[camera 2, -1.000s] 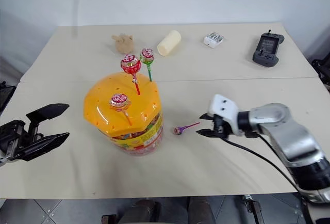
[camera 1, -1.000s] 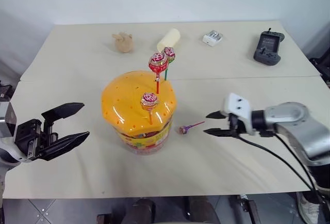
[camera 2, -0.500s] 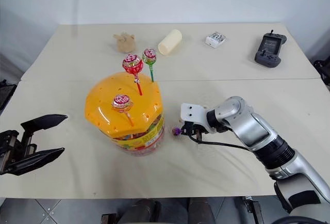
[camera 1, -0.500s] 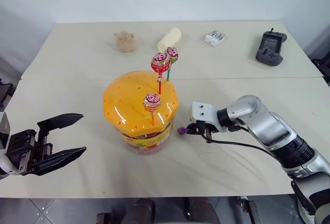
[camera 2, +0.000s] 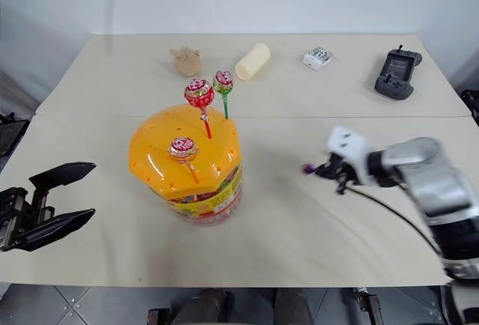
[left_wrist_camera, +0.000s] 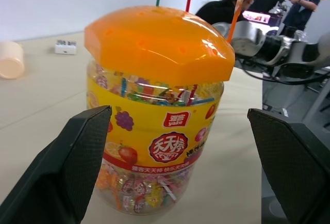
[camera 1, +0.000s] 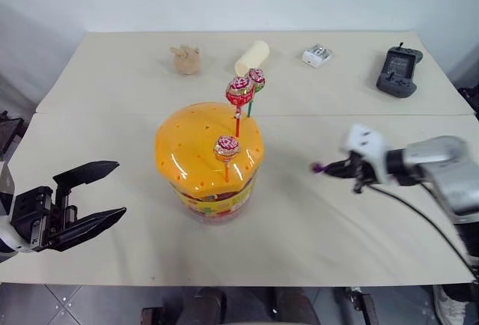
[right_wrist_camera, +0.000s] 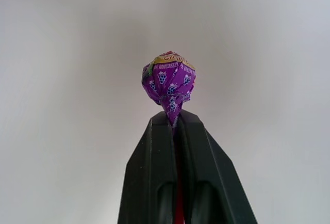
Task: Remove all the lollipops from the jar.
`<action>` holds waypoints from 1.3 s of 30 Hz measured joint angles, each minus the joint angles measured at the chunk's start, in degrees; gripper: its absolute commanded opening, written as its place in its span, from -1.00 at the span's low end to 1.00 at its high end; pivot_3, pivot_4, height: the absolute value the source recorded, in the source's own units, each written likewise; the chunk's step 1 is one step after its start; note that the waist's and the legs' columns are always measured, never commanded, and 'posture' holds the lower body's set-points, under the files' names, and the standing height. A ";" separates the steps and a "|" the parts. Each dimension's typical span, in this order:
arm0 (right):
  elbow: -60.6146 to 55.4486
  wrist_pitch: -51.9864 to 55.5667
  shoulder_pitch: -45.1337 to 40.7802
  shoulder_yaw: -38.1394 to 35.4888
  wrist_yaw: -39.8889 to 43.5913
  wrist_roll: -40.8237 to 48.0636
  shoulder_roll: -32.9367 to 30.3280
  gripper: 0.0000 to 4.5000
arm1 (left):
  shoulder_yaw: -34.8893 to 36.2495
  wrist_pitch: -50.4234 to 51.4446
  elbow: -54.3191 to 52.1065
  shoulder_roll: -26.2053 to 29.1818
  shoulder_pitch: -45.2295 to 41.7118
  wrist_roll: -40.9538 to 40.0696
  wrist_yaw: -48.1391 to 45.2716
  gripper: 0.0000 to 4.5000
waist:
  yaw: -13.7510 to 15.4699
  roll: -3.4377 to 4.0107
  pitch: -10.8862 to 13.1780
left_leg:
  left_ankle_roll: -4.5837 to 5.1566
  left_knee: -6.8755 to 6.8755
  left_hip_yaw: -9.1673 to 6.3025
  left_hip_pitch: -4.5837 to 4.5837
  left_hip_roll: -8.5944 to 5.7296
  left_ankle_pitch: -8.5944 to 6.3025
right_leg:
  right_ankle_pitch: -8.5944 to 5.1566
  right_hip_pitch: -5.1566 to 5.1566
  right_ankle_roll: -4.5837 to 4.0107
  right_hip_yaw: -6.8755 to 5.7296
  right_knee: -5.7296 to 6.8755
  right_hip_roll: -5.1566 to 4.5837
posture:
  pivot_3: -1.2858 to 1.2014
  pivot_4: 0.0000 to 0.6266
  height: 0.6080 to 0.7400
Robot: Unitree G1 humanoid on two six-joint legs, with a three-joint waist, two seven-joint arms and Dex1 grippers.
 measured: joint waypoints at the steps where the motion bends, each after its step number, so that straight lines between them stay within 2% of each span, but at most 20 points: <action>1: 1.99 1.91 1.81 -3.35 -2.70 -0.82 -1.65 -0.99 | -0.20 -0.01 0.17 -0.01 -0.07 0.02 -0.05 1.00 | 0.07 0.00 0.00 | 0.00 0.00 0.02 0.00 0.00 0.00 | 0.00 0.00 0.00 0.01 0.00 0.00 | 0.03 -0.52 1.00; 3: 4.68 4.62 5.39 -8.28 -6.68 -1.35 -2.02 -0.99 | -1.20 -0.02 0.29 0.00 -0.34 0.12 -0.27 1.00 | 0.07 -0.01 -0.01 | -0.01 -0.01 0.02 0.02 0.04 0.00 | 0.00 0.01 -0.01 0.00 0.02 0.02 | 0.03 -0.52 1.00; 7: 7.65 6.92 11.78 -11.51 -10.77 -1.35 0.04 -0.99 | -2.77 -0.04 0.60 0.00 -0.99 0.33 -0.31 1.00 | -0.37 0.04 0.00 | -0.01 0.03 0.26 0.14 0.03 0.00 | 0.00 0.00 0.01 0.17 0.20 0.02 | 0.03 -0.52 1.00; 10: 7.11 5.49 14.56 -14.58 -12.13 0.54 2.70 -0.66 | -3.78 -0.19 0.64 0.00 -2.52 0.38 -0.26 1.00 | -0.68 0.06 -0.02 | -0.02 0.02 0.32 0.38 0.08 0.01 | 0.01 0.19 0.01 0.21 0.24 0.06 | 0.03 -0.52 1.00; 13: 6.82 1.33 18.42 -17.94 -10.82 2.27 3.49 -0.22 | -3.90 -0.28 1.05 0.07 -2.69 0.68 -0.28 1.00 | -0.59 0.06 -0.02 | -0.02 0.04 0.32 0.41 0.10 0.01 | 0.02 0.21 0.01 0.21 0.28 0.08 | 0.03 -0.52 1.00; 18: 6.55 -14.01 22.74 -24.82 -1.15 8.89 5.78 0.51 | -3.71 -0.30 2.38 0.61 -3.54 0.76 -0.06 1.00 | -0.79 0.11 0.00 | -0.01 0.04 0.40 0.43 0.09 0.01 | 0.04 0.20 0.05 0.29 0.29 0.10 | 0.03 -0.52 1.00; 21: 5.31 -20.98 19.08 -28.30 5.76 15.91 7.22 0.51 | -1.79 1.24 4.53 -1.24 -7.77 -4.11 4.38 1.00 | -1.27 0.12 0.03 | -0.03 0.14 0.40 0.44 0.14 0.02 | 0.09 0.21 0.02 0.29 0.40 0.13 | 0.03 -0.52 1.00; 25: -2.03 -17.54 9.48 -27.92 6.88 28.27 10.96 0.51 | -1.58 2.15 5.53 -1.24 -7.72 -4.91 4.84 1.00 | -1.94 0.13 0.04 | -0.27 0.13 0.46 0.49 0.53 -0.03 | 0.20 0.19 -0.18 0.36 0.38 0.52 | 0.03 -0.52 1.00; 28: -8.06 -12.84 0.51 -21.74 3.95 33.86 14.59 0.51 | -2.06 2.03 5.74 -1.26 -7.87 -4.26 4.81 1.00 | -1.91 0.13 0.04 | -0.54 0.11 0.41 0.48 0.91 -0.05 | 0.28 0.14 -0.43 0.28 0.30 0.84 | 0.03 -0.52 1.00; 32: -10.22 -6.80 -9.90 -12.48 -2.56 36.14 20.97 0.51 | -3.19 1.57 5.52 -1.47 -8.25 -3.37 4.76 1.00 | -1.54 0.13 0.04 | -0.64 0.09 0.40 0.43 1.01 -0.03 | 0.30 0.05 -0.55 0.24 0.32 0.92 | 0.03 -0.52 1.00; 39: -9.69 -1.60 -18.16 -1.92 -6.78 35.40 27.49 0.51 | -4.26 0.91 5.39 -1.75 -8.24 -1.95 4.27 1.00 | -1.32 0.13 0.04 | -0.55 0.07 0.32 0.28 0.97 -0.09 | 0.30 0.04 -0.55 0.12 0.22 0.88 | 0.03 -0.52 1.00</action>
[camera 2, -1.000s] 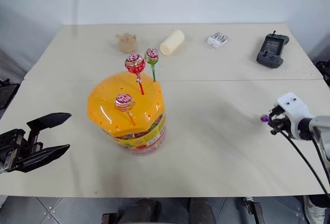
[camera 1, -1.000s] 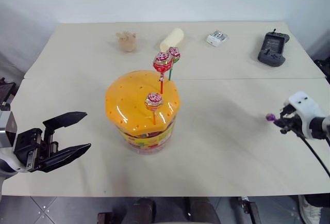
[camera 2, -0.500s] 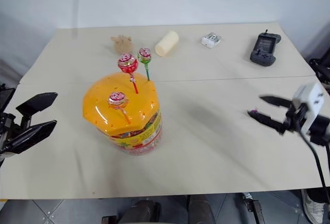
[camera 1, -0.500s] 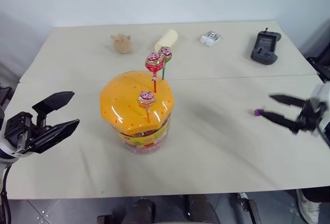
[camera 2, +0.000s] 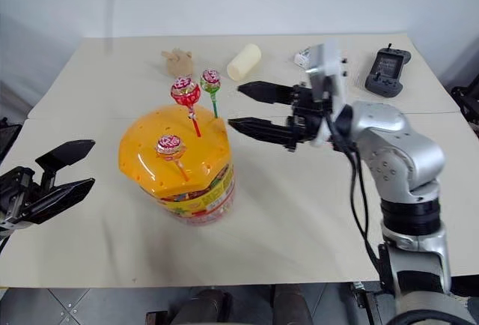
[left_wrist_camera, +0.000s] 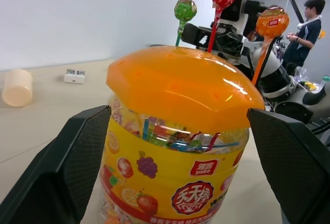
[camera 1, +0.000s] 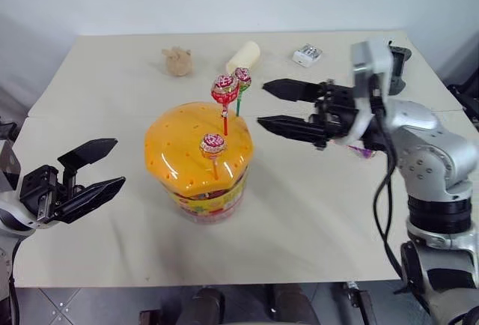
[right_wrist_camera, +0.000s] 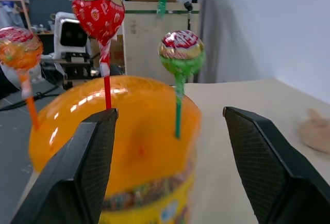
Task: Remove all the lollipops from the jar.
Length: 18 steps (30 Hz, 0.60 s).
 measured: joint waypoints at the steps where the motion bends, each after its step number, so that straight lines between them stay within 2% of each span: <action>1: 0.28 0.27 -0.78 1.21 -0.35 -0.81 0.45 0.51 | -0.04 -0.15 -0.02 -0.11 0.00 0.12 -0.01 1.00 | -0.08 0.00 0.00 | 0.01 -0.01 0.00 -0.01 0.00 -0.01 | 0.00 -0.01 0.00 -0.01 0.00 0.00 | 0.03 -0.52 1.00; 7: 4.21 0.15 -4.25 4.74 -1.10 -4.25 3.80 0.51 | -0.71 -0.91 -0.70 -1.05 0.04 0.22 0.12 1.00 | -0.35 0.00 0.00 | 0.00 -0.05 0.05 -0.09 0.04 -0.03 | 0.00 -0.13 0.00 0.00 0.00 0.03 | 0.03 -0.52 1.00; 8: 4.82 0.11 -4.99 4.93 -1.24 -4.59 4.79 0.44 | -0.82 -1.00 -0.83 -1.18 0.01 0.22 0.21 1.00 | -0.42 0.00 0.00 | -0.01 -0.05 0.07 -0.09 0.05 -0.03 | 0.00 -0.16 0.00 0.01 0.00 0.04 | 0.03 -0.52 1.00; 10: 5.19 0.38 -5.81 5.01 -1.86 -4.54 6.92 0.25 | -1.16 -1.09 -1.16 -1.25 0.00 0.22 0.54 1.00 | -0.47 0.00 0.00 | -0.03 -0.04 0.07 -0.09 0.08 -0.03 | 0.00 -0.18 0.00 0.01 0.01 0.07 | 0.03 -0.52 1.00; 18: 5.76 0.18 -6.52 5.42 -2.20 -4.92 9.67 -0.97 | -1.13 -1.52 -2.36 -1.29 0.21 0.21 1.15 1.00 | -0.34 0.00 0.00 | -0.05 -0.01 0.08 -0.09 0.07 -0.02 | 0.00 -0.19 0.00 0.01 0.08 0.08 | 0.03 -0.52 1.00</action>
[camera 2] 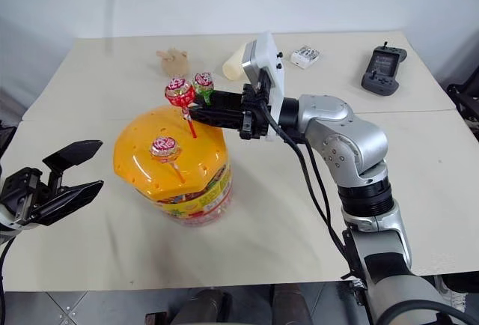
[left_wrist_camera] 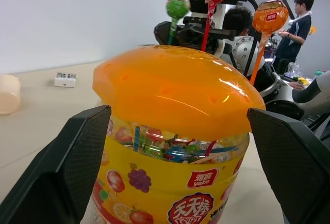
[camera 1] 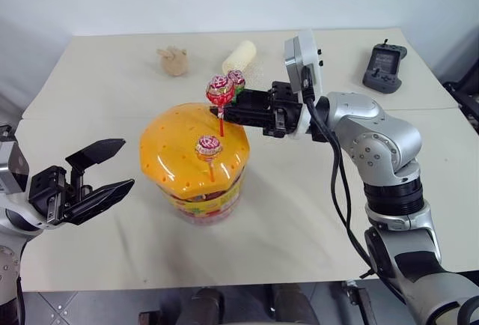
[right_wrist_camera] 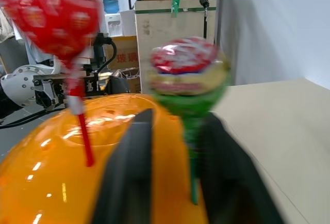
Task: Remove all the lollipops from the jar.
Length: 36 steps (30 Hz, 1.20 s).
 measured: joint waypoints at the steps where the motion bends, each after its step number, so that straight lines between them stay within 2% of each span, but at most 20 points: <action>1: 0.35 -0.53 0.00 -0.69 0.30 0.07 0.18 -0.99 | 0.04 -0.10 0.01 0.00 0.01 0.00 -0.03 1.00 | 0.00 0.00 0.00 | 0.00 -0.01 0.00 -0.01 0.00 0.00 | 0.00 -0.01 0.00 0.00 0.02 0.00 | 0.03 -0.52 1.00; 6: 1.28 -4.40 -0.01 -5.25 1.75 1.38 0.62 -0.99 | 0.04 -0.34 -0.13 0.02 0.04 -0.07 -0.93 1.00 | -0.12 0.00 0.00 | 0.00 -0.03 0.00 -0.08 0.00 0.00 | 0.00 -0.06 0.00 -0.01 0.02 0.00 | 0.03 -0.52 1.00; 9: 2.60 -5.43 -0.11 -10.11 2.03 1.60 -4.21 -0.99 | -0.10 -0.35 -0.50 0.27 0.52 -0.01 -2.40 1.00 | 0.11 0.00 0.00 | 0.01 -0.02 0.00 -0.13 -0.03 0.00 | 0.00 -0.09 0.00 -0.01 0.01 -0.03 | 0.03 -0.52 1.00; 10: 3.54 -5.38 -0.17 -11.17 2.22 1.26 -7.64 -0.99 | -0.18 -0.37 -0.68 0.76 0.91 0.11 -3.15 1.00 | 0.34 0.00 0.00 | 0.02 0.02 -0.05 -0.22 -0.04 0.00 | 0.00 -0.13 0.00 -0.04 0.00 -0.04 | 0.03 -0.52 1.00; 12: 6.27 -5.20 0.99 -12.81 3.32 -2.31 -18.68 -0.99 | -0.26 -0.50 -1.08 2.30 1.88 0.98 -5.05 1.00 | 0.93 -0.01 -0.01 | 0.07 0.09 -0.13 -0.51 -0.17 0.01 | 0.00 -0.39 0.00 -0.11 -0.06 -0.11 | 0.03 -0.52 1.00; 14: 9.12 -5.60 5.74 -13.48 5.38 -7.79 -29.71 -0.99 | -0.37 -0.81 -1.68 3.37 3.09 1.97 -6.86 1.00 | 1.44 -0.06 -0.03 | 0.12 0.08 -0.04 -0.73 -0.27 0.00 | 0.00 -0.71 0.00 -0.07 -0.05 -0.16 | 0.03 -0.52 1.00; 16: 11.72 -8.64 15.24 -13.12 7.91 -13.74 -38.28 -0.99 | -1.27 -1.24 -2.57 4.75 4.31 3.22 -9.36 1.00 | 1.62 -0.08 -0.05 | 0.18 0.03 0.15 -0.77 -0.20 -0.04 | 0.00 -0.73 0.00 -0.07 -0.06 -0.15 | 0.03 -0.52 1.00; 18: 15.79 -14.39 26.70 -12.64 9.65 -20.64 -44.24 -0.99 | -1.66 -1.61 -3.68 6.03 6.03 4.16 -11.63 1.00 | 1.58 -0.05 -0.04 | 0.24 0.02 0.57 -0.80 -0.23 -0.07 | 0.00 -0.78 0.00 -0.04 -0.06 -0.16 | 0.03 -0.52 1.00; 22: 22.46 -27.62 39.70 -13.70 10.77 -27.39 -45.77 -0.99 | -2.44 -1.69 -5.82 6.10 5.72 4.19 -12.70 1.00 | 0.55 0.06 -0.02 | 0.36 0.15 1.16 -0.55 -0.08 -0.13 | 0.13 -0.78 0.19 0.17 -0.05 -0.23 | 0.03 -0.52 1.00; 26: 29.10 -35.17 43.81 -14.76 9.63 -30.01 -44.25 -0.99 | -2.96 -1.71 -6.54 5.59 5.96 4.35 -12.67 1.00 | -0.82 0.03 0.03 | 0.34 0.22 1.43 0.09 0.15 -0.12 | 0.42 -0.21 0.02 0.35 -0.06 -0.03 | 0.03 -0.52 1.00; 27: 30.01 -35.58 43.79 -14.85 9.38 -29.99 -43.56 -0.75 | -3.04 -1.71 -6.54 5.49 6.03 4.39 -12.62 1.00 | -1.11 0.04 0.05 | 0.34 0.18 1.40 0.37 0.22 -0.12 | 0.43 0.09 0.00 0.31 -0.12 0.02 | 0.03 -0.52 1.00; 28: 31.35 -35.51 43.79 -14.99 9.32 -29.88 -42.98 -0.64 | -3.09 -1.71 -6.57 5.41 6.03 4.40 -12.47 1.00 | -1.24 0.06 0.05 | 0.44 0.14 1.38 0.63 0.31 -0.19 | 0.44 0.34 -0.03 0.28 -0.17 0.10 | 0.03 -0.52 1.00; 32: 34.42 -36.84 43.76 -16.24 10.20 -29.36 -42.59 -0.04 | -2.91 -1.70 -6.57 4.96 6.05 4.34 -11.52 1.00 | -1.20 0.11 0.03 | 0.31 0.14 1.36 0.67 0.38 -0.18 | 0.42 0.35 -0.06 0.29 -0.18 0.16 | 0.03 -0.52 1.00; 35: 33.70 -38.05 43.51 -18.59 13.51 -25.78 -41.23 0.40 | -2.12 -1.66 -6.49 4.74 6.25 4.30 -10.63 1.00 | -1.14 0.11 0.03 | 0.29 0.14 1.32 0.60 0.43 -0.22 | 0.42 0.34 -0.06 0.25 -0.31 0.18 | 0.03 -0.52 1.00; 36: 32.49 -37.85 43.02 -19.59 15.38 -23.35 -40.19 0.40 | -1.63 -1.65 -6.39 4.52 6.46 4.26 -10.35 1.00 | -1.18 0.11 0.04 | 0.28 0.15 1.32 0.58 0.44 -0.23 | 0.42 0.33 -0.06 0.25 -0.32 0.18 | 0.03 -0.52 1.00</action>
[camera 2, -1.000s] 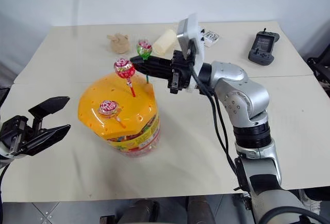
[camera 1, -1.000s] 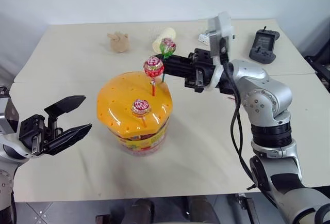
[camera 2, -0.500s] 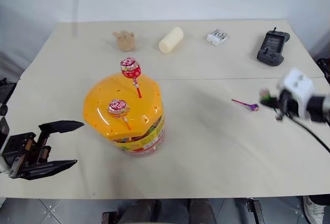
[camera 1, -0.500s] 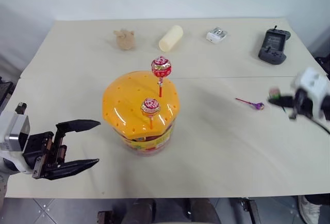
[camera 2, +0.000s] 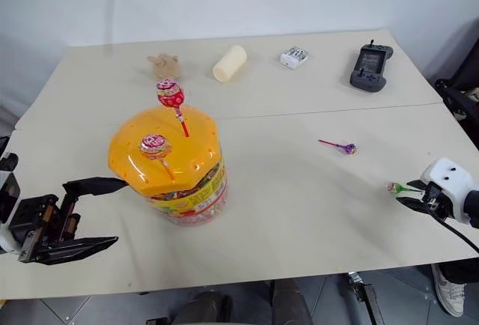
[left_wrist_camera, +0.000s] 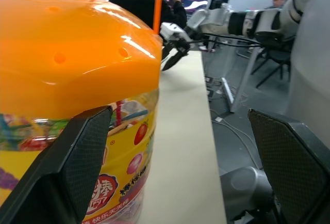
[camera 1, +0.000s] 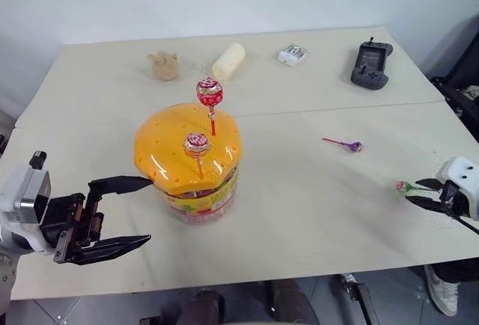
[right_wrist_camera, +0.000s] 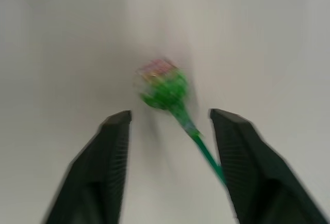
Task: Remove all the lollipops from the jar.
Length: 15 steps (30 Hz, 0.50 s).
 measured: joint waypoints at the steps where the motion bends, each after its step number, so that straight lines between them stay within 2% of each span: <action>1: -2.55 0.80 -1.20 -1.31 1.96 3.69 1.71 0.40 | 0.82 0.01 0.34 -0.23 0.42 -0.05 0.32 1.00 | -0.18 0.01 0.01 | -0.02 0.00 0.02 -0.01 0.04 -0.02 | 0.00 -0.02 0.00 0.02 -0.01 0.04 | 0.03 -0.52 1.00; 7: -21.58 12.19 -14.04 -1.29 5.02 20.36 7.53 0.40 | 4.71 -0.09 2.74 -1.79 2.74 -0.75 1.39 1.00 | 0.04 0.15 0.08 | -0.14 0.00 -0.12 -0.08 0.18 -0.08 | -0.03 -0.10 -0.05 -0.07 0.01 0.13 | 0.03 -0.52 1.00; 11: -32.48 21.90 -26.80 6.63 0.91 27.48 16.44 0.40 | 6.55 -0.27 3.84 -4.53 5.04 -1.24 2.31 1.00 | 0.03 0.11 0.08 | -0.16 0.03 -0.21 -0.26 0.19 -0.09 | -0.03 -0.22 -0.06 -0.15 -0.06 0.12 | 0.03 -0.52 1.00; 15: -35.69 28.11 -34.81 14.17 -4.28 28.46 25.29 0.40 | 8.54 -0.27 3.83 -6.90 4.94 -3.68 5.51 1.00 | 0.84 0.06 0.06 | -0.14 0.04 -0.23 -0.36 0.15 -0.10 | -0.02 -0.27 -0.06 -0.22 -0.04 0.06 | 0.03 -0.52 1.00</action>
